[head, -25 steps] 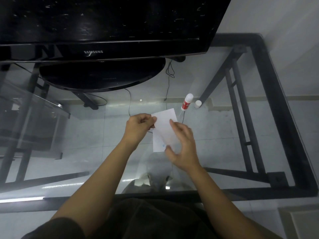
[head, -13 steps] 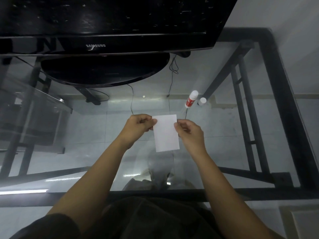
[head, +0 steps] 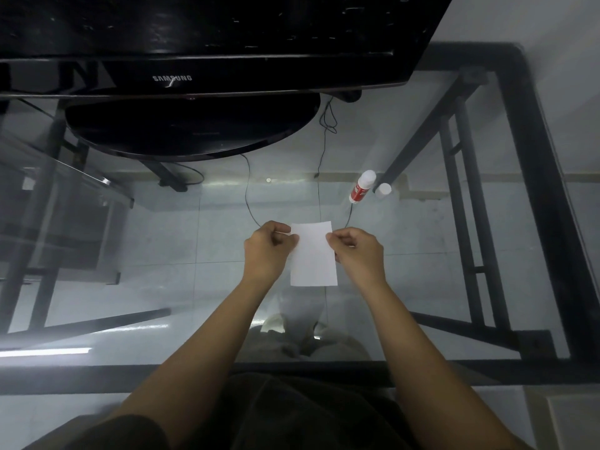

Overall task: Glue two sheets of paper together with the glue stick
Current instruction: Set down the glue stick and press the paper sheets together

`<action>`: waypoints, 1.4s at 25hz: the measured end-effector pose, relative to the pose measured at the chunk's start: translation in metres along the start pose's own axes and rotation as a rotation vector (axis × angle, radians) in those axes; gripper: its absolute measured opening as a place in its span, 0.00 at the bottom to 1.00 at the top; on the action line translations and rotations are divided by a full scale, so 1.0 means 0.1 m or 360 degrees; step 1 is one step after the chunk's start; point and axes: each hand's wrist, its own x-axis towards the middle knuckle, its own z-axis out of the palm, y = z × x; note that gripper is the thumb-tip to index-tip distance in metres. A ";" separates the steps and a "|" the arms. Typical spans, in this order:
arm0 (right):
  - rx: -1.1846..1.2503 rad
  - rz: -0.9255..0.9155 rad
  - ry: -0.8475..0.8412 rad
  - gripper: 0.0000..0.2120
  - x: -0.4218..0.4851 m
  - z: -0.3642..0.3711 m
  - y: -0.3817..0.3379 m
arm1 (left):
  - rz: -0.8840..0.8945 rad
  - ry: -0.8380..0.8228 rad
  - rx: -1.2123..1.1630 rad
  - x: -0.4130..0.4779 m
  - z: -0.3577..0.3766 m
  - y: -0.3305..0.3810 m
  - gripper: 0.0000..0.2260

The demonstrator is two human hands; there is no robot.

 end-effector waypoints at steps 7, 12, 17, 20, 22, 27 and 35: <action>-0.0158 -0.0030 0.0030 0.03 0.06 0.05 0.02 | 0.0141 0.0082 0.0203 0.03 0.06 -0.04 0.05; -0.0271 -0.0082 0.0075 0.05 0.07 0.08 0.03 | 0.0201 0.0151 0.0260 -0.01 0.10 -0.03 0.06; -0.0410 -0.0170 0.0220 0.06 0.03 0.15 0.04 | 0.0218 0.0211 0.0383 -0.05 0.17 0.00 0.07; -0.0523 -0.0226 0.0303 0.08 0.03 0.17 0.04 | 0.0226 0.0250 0.0419 -0.06 0.19 0.00 0.08; -0.0705 -0.0342 0.0380 0.11 0.02 0.17 0.03 | 0.0264 0.0263 0.0433 -0.07 0.19 0.00 0.08; -0.1242 -0.0989 0.0196 0.10 0.02 0.12 0.13 | 0.0793 0.0271 0.0857 -0.14 0.20 -0.09 0.10; -0.1838 -0.0960 -0.0274 0.29 0.05 -0.13 0.30 | 0.0914 -0.0063 0.1593 -0.06 -0.07 -0.32 0.22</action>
